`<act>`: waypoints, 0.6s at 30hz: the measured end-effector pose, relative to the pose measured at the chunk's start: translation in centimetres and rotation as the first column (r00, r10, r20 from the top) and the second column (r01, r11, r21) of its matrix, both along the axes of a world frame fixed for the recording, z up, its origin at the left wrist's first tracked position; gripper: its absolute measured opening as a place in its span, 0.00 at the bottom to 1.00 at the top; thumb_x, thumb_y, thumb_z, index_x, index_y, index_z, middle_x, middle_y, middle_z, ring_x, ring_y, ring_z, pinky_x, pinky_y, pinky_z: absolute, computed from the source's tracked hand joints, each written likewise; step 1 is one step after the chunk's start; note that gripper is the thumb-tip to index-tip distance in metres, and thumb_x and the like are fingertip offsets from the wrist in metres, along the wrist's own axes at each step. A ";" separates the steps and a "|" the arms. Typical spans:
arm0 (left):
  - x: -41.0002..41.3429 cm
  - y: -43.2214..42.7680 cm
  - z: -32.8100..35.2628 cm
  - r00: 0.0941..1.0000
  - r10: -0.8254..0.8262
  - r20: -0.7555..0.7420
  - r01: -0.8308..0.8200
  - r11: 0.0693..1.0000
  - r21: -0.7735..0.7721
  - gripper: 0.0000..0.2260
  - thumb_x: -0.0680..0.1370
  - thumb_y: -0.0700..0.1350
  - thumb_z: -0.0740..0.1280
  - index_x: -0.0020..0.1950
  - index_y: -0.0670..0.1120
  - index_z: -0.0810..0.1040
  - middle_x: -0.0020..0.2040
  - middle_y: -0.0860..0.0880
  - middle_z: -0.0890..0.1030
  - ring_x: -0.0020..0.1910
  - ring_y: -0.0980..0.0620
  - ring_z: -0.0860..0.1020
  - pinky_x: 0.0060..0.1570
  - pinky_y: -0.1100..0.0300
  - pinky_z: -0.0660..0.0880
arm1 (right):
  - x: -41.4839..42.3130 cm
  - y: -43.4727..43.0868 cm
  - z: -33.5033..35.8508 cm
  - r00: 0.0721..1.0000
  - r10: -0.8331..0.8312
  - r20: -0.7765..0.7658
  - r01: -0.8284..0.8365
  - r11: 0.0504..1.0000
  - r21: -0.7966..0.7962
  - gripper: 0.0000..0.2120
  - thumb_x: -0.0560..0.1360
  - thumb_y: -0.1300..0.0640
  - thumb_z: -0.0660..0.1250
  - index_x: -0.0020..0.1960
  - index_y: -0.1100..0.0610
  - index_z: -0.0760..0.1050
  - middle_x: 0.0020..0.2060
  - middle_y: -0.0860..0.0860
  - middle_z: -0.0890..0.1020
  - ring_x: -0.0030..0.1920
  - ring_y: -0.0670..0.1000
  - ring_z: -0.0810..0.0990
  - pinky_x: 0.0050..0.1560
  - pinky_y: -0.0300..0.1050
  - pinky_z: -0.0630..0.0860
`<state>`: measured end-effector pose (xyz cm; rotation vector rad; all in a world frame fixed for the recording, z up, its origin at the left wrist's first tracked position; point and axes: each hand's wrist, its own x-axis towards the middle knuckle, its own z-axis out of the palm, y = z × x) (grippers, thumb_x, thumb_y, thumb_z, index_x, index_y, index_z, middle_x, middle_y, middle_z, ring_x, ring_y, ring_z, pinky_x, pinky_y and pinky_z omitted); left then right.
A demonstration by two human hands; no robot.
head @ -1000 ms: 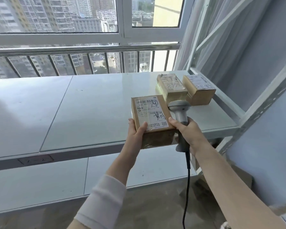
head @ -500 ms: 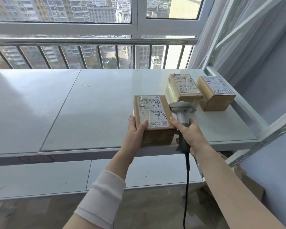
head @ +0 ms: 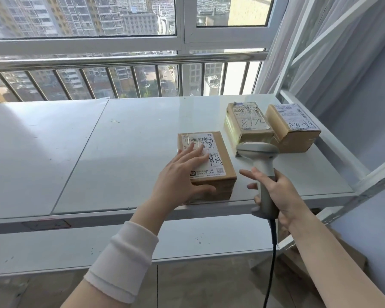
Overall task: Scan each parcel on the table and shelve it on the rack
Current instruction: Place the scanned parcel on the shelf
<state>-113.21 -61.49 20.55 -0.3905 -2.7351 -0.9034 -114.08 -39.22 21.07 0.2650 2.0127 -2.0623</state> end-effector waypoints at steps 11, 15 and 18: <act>-6.7 -1.5 0.3 1.000 0.000 0.028 0.002 0.996 -0.086 0.34 0.68 0.58 0.73 0.71 0.53 0.67 0.74 0.58 0.62 0.75 0.60 0.54 0.72 0.56 0.56 | -1.4 1.6 -0.5 0.998 0.066 -0.011 -0.067 0.994 -0.087 0.11 0.76 0.52 0.63 0.54 0.57 0.74 0.52 0.50 0.85 0.44 0.51 0.78 0.24 0.41 0.73; -9.4 -2.2 0.3 0.999 0.006 0.035 -0.002 0.994 -0.109 0.34 0.68 0.58 0.73 0.71 0.55 0.66 0.74 0.61 0.62 0.74 0.62 0.54 0.70 0.58 0.58 | -2.1 2.0 -0.8 0.998 0.066 -0.019 -0.068 0.993 -0.093 0.16 0.73 0.50 0.65 0.55 0.59 0.74 0.53 0.50 0.84 0.43 0.51 0.78 0.24 0.40 0.73; -10.9 -2.6 0.3 0.999 0.003 0.033 0.001 0.994 -0.113 0.33 0.68 0.58 0.73 0.71 0.55 0.67 0.73 0.61 0.62 0.74 0.62 0.54 0.69 0.57 0.59 | -2.6 2.4 -1.4 0.998 0.054 -0.015 -0.055 0.993 -0.101 0.21 0.70 0.48 0.66 0.57 0.60 0.73 0.53 0.50 0.84 0.42 0.51 0.78 0.24 0.41 0.73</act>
